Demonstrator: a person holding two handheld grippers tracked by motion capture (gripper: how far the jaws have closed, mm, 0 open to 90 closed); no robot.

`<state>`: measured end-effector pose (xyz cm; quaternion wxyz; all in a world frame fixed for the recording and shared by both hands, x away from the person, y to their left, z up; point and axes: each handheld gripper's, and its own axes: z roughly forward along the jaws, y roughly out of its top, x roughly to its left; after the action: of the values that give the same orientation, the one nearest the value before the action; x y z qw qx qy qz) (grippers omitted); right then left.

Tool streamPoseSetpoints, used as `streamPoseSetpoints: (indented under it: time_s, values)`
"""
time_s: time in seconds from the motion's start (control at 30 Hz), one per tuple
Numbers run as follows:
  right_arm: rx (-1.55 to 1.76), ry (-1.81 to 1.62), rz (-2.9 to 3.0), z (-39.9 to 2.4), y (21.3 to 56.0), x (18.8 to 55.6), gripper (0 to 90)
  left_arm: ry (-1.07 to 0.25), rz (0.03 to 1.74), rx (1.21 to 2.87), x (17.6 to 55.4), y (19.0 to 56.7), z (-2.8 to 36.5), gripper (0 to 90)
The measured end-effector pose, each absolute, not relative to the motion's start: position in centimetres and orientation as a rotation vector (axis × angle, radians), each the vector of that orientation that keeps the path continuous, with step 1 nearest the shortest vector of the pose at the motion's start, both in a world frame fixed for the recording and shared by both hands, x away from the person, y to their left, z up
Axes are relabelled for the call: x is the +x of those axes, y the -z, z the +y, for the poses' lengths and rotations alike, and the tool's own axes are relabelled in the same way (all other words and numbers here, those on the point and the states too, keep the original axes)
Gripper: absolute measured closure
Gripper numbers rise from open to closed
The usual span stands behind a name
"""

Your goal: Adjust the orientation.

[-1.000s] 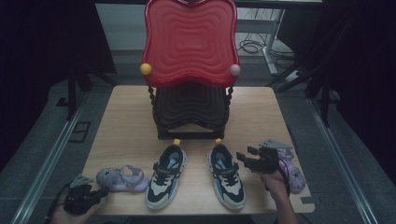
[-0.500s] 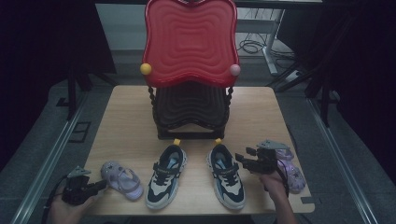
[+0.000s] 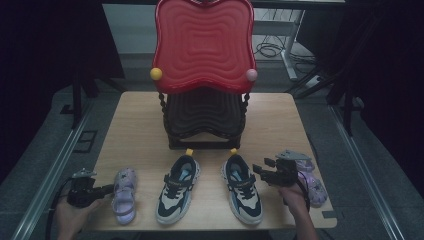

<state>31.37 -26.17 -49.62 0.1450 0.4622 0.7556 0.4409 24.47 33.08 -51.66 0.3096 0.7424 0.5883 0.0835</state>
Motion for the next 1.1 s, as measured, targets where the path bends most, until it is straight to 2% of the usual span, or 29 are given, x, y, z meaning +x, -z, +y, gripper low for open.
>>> streamPoseSetpoints:
  time_s: [0.63, 0.83, 0.9, 0.93, 0.97, 1.1]
  values:
    - [1.329, -1.246, 2.200, -25.6, 50.1, 31.4, 38.7, -0.167, 1.531, 1.984, 28.0, 51.6, 33.1, 89.9]
    - [1.329, -1.249, 2.196, -25.7, 50.1, 31.3, 38.7, -0.243, 1.507, 1.927, 27.6, 50.2, 33.3, 86.3]
    - [1.331, -1.252, 2.190, -25.8, 50.0, 31.3, 38.7, -0.299, 1.482, 1.900, 27.1, 49.2, 33.0, 79.8]
    - [1.335, -1.257, 2.187, -25.9, 49.9, 31.3, 38.6, -0.322, 1.471, 1.892, 26.9, 48.8, 32.8, 71.6]
    - [1.335, -1.257, 2.187, -25.9, 49.9, 31.3, 38.6, -0.347, 1.452, 1.878, 26.7, 48.2, 32.6, 71.6]
    - [1.328, -1.274, 2.176, -26.1, 49.7, 31.0, 38.6, -0.385, 1.381, 1.832, 26.0, 46.2, 31.5, 55.0]
